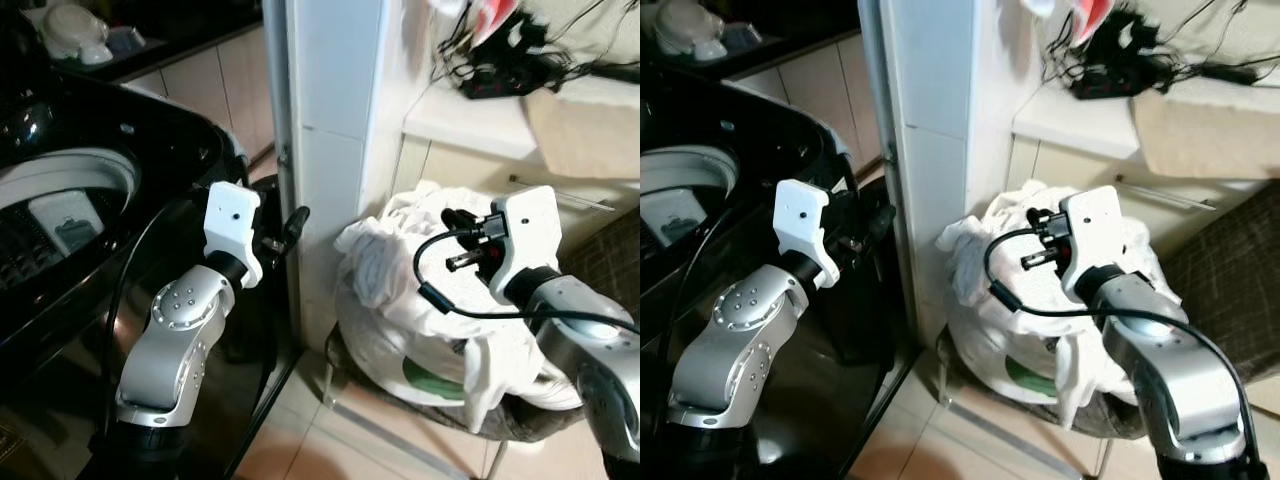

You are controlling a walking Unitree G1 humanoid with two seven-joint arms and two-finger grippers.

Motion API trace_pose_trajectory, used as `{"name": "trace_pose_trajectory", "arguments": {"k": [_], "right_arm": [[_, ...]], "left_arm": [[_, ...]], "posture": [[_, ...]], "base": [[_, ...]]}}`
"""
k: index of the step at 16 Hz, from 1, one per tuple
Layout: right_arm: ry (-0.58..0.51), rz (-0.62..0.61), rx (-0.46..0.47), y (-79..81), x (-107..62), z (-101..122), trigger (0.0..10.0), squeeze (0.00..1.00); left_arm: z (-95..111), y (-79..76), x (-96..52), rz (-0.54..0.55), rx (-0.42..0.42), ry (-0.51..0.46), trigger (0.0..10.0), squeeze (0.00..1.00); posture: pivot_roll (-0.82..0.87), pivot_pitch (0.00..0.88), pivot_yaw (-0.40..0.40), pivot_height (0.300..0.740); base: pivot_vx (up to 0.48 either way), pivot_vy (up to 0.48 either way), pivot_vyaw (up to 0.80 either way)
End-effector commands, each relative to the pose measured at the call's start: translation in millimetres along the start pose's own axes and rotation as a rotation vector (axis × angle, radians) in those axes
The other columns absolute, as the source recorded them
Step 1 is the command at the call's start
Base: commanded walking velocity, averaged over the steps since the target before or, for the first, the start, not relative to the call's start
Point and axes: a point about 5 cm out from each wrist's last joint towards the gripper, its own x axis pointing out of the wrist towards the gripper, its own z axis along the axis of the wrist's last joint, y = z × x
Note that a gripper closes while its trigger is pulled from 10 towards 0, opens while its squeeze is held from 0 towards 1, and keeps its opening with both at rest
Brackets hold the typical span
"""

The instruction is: Clothes washing

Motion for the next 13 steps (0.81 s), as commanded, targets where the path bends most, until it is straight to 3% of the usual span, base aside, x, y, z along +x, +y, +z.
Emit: {"name": "trace_pose_trajectory", "arguments": {"k": [1, 7, 8, 10, 13], "right_arm": [[-0.011, -0.016, -0.015, -0.9, -1.7, 1.0, 10.0, 0.00], [-0.029, -0.036, -0.001, -5.0, -1.8, 0.7, 10.0, 0.00], [-0.027, -0.023, -0.026, -3.8, -1.4, 1.5, 10.0, 0.00], [-0.038, -0.051, 0.022, -4.8, -1.3, 2.2, 10.0, 0.00], [-0.025, -0.046, -0.014, -7.9, -1.8, 1.2, 10.0, 0.00]], "left_arm": [[5.5, -1.1, 1.5, -0.002, 0.016, -0.021, 10.0, 0.00], [6.6, -5.0, 4.3, -0.022, 0.006, -0.021, 10.0, 0.00], [7.1, -5.1, 4.3, -0.020, 0.005, -0.022, 10.0, 0.00], [7.6, -4.6, 3.8, -0.018, 0.006, -0.023, 10.0, 0.00], [7.9, -4.8, 1.9, -0.051, 0.005, -0.019, 10.0, 0.00]], "posture": [[-0.11, 0.000, 0.007, 0.740], [-0.11, 0.000, 0.019, 0.740], [-0.11, 0.000, 0.019, 0.740], [-0.11, 0.000, 0.016, 0.740], [-0.11, 0.000, 0.014, 0.740]], "base": [[0.386, 0.000, 0.00], [0.387, 0.000, 0.00], [0.390, 0.000, 0.80], [0.390, 0.000, 0.00], [0.000, 0.000, 0.00]]}}
